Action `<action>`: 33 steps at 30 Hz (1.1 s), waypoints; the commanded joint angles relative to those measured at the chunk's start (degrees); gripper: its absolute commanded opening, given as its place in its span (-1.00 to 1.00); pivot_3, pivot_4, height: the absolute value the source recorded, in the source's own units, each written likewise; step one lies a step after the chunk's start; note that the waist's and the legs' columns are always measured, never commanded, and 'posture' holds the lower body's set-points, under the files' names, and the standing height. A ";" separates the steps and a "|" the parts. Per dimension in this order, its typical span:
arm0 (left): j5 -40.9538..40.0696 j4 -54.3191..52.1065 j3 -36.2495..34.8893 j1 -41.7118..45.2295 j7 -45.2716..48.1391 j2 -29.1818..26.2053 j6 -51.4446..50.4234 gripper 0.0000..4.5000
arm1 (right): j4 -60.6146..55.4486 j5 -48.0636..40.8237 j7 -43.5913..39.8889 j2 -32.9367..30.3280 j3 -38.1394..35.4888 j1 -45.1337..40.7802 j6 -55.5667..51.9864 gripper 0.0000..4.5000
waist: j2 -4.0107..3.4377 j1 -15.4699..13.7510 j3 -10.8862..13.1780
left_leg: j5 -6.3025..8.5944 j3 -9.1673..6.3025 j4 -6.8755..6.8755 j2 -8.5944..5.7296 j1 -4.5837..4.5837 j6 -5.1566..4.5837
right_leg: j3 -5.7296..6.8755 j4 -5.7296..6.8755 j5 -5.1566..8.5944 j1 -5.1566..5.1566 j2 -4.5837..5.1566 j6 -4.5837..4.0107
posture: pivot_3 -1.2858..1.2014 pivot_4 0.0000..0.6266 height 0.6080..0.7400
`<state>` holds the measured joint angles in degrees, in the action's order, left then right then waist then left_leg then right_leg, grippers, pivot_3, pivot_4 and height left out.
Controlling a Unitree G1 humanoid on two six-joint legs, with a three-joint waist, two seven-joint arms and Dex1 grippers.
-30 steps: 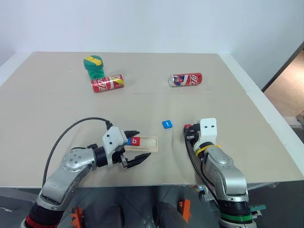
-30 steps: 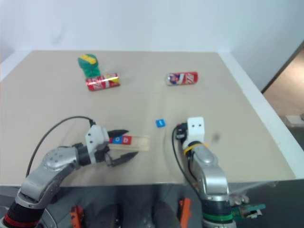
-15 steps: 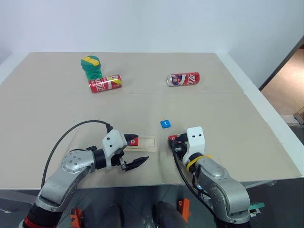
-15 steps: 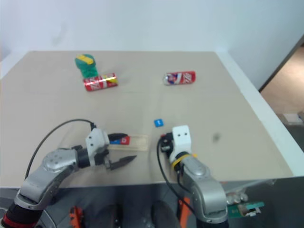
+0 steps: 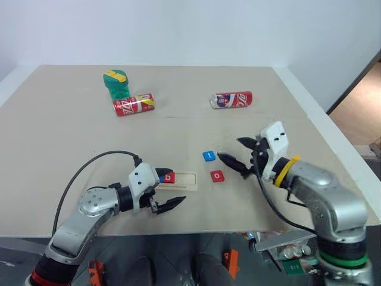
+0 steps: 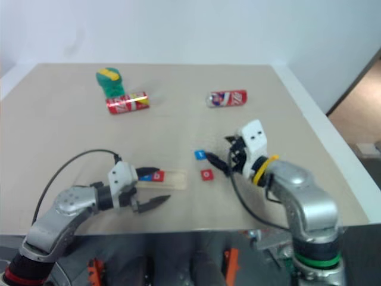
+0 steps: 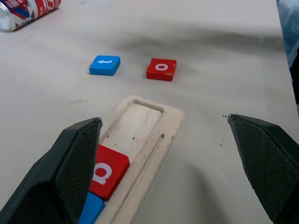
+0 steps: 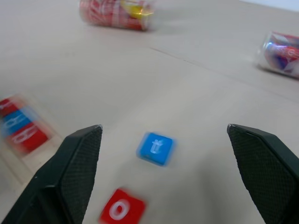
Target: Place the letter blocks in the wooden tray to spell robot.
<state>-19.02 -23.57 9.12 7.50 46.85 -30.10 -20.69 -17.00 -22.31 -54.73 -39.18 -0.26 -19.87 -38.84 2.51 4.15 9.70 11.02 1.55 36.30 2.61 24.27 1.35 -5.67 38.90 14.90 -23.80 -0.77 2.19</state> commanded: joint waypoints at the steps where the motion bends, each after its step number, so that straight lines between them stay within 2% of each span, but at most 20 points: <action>1: -1.32 -0.88 -0.09 1.24 1.96 -0.17 1.60 1.00 | 11.95 4.01 -17.10 -3.22 7.07 -2.66 17.68 0.96 | 0.00 0.02 0.01 | 0.02 0.00 -0.01 0.02 0.00 -0.03 | 0.01 0.00 0.02 -0.01 -0.02 -0.02 | 0.03 -0.52 1.00; 3: -1.78 -0.98 -0.25 1.59 3.01 -0.45 1.60 1.00 | 20.54 7.14 -22.33 -3.00 10.45 -6.44 27.02 0.96 | -0.04 0.27 0.06 | 0.04 0.02 -0.01 0.04 0.01 -0.05 | -0.05 0.03 0.02 -0.05 -0.09 -0.02 | 0.03 -0.52 1.00; 9: -1.35 -1.58 -0.37 1.57 2.67 -0.48 1.47 1.00 | 39.68 11.34 -24.28 2.23 12.74 -16.01 39.15 0.96 | -0.14 0.17 0.17 | 0.02 -0.03 0.04 0.07 -0.05 -0.03 | -0.07 0.11 -0.07 -0.01 -0.15 -0.02 | 0.03 -0.52 1.00; 17: -1.56 -3.37 -1.45 -0.92 0.82 -0.99 0.33 1.00 | 46.49 12.66 -26.25 4.67 13.56 -17.67 42.67 0.96 | -0.17 0.05 0.19 | 0.02 -0.03 0.09 -0.02 -0.04 -0.02 | -0.08 0.10 -0.05 0.08 0.04 0.05 | 0.03 -0.52 1.00; 18: -1.50 -3.47 -1.44 -1.05 0.74 -1.05 0.33 1.00 | 47.29 13.13 -26.20 4.71 13.77 -17.58 42.87 0.86 | -0.17 0.01 0.19 | 0.02 -0.03 0.09 -0.01 -0.04 -0.03 | -0.08 0.10 -0.05 0.08 0.06 0.05 | 0.03 -0.52 1.00; 19: -1.50 -3.59 -1.42 -1.17 0.64 -1.12 0.32 1.00 | 47.99 13.60 -25.93 4.74 13.84 -17.51 43.36 0.86 | -0.17 -0.02 0.19 | 0.02 -0.02 0.09 -0.02 -0.04 -0.02 | -0.10 0.09 -0.05 0.09 0.06 0.04 | 0.03 -0.52 1.00; 23: -1.71 -3.86 -1.59 -1.65 0.13 -1.30 -0.05 1.00 | 45.40 12.51 -25.85 4.22 12.98 -15.42 40.54 0.86 | -0.18 -0.01 0.19 | 0.02 -0.05 0.12 -0.04 -0.37 -0.02 | -0.05 0.09 -0.03 0.40 0.04 0.07 | 0.03 -0.52 1.00; 30: -1.50 -4.02 -1.83 -2.40 -0.36 -1.43 -0.13 1.00 | 24.91 10.49 -19.12 1.96 11.65 -1.21 29.92 0.86 | -0.19 -0.33 0.17 | 0.03 -0.13 0.10 0.02 -0.50 0.00 | -0.01 0.10 0.05 0.55 0.05 0.09 | 0.03 -0.52 1.00; 33: -1.77 -3.90 -1.51 -2.19 -0.01 -1.64 -0.02 1.00 | 19.80 10.19 -15.30 2.37 10.80 1.93 25.77 0.86 | -0.18 -0.86 0.14 | 0.07 -0.12 0.08 0.00 -0.50 0.05 | 0.00 0.10 0.10 0.53 0.04 0.10 | 0.03 -0.52 1.00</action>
<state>-20.28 -25.62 8.44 5.06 46.65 -31.36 -21.25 4.72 -12.25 -71.14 -36.68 9.48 -19.73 -9.87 2.33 3.29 9.84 11.09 1.49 36.38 2.61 23.74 1.41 -5.71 39.00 14.98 -23.28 -0.74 2.27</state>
